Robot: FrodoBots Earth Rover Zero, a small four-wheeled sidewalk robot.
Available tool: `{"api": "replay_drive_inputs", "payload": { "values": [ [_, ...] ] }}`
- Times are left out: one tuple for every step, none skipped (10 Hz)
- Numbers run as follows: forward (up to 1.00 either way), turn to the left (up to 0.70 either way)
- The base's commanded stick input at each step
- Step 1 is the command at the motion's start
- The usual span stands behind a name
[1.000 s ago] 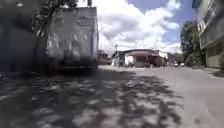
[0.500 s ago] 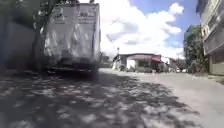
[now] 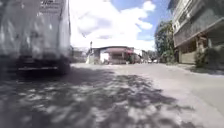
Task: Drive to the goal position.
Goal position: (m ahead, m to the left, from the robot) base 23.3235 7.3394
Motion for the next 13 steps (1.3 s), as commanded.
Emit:
{"api": "replay_drive_inputs", "payload": {
  "values": [
    [1.00, 0.00],
    [1.00, 0.00],
    [1.00, 0.00],
    [1.00, 0.00],
    [1.00, 0.00],
    [1.00, 0.00],
    [1.00, 0.00],
    [1.00, 0.00],
    [1.00, 0.00],
    [1.00, 0.00],
    [1.00, 0.00],
    [1.00, 0.00],
    [1.00, 0.00]
  ]
}}
